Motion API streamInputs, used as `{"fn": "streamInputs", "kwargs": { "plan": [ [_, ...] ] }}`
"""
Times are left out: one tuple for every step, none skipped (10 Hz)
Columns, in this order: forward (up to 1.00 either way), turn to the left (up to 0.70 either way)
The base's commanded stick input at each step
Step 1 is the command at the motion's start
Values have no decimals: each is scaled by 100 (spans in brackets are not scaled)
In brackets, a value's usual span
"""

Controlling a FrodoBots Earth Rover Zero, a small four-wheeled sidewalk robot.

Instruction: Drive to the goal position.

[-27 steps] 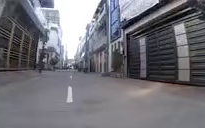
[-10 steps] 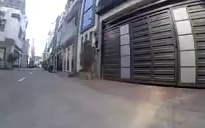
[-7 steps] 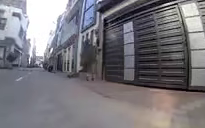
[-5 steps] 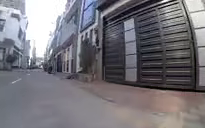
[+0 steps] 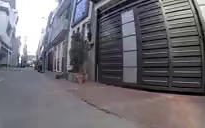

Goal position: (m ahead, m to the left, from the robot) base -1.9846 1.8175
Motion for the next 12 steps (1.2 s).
{"fn": "streamInputs", "kwargs": {
  "plan": [
    [100,-27],
    [100,-27],
    [100,-27],
    [100,-27],
    [100,-27],
    [100,-21],
    [100,-11],
    [100,-1],
    [100,27],
    [100,27],
    [15,42],
    [0,45]
  ]
}}
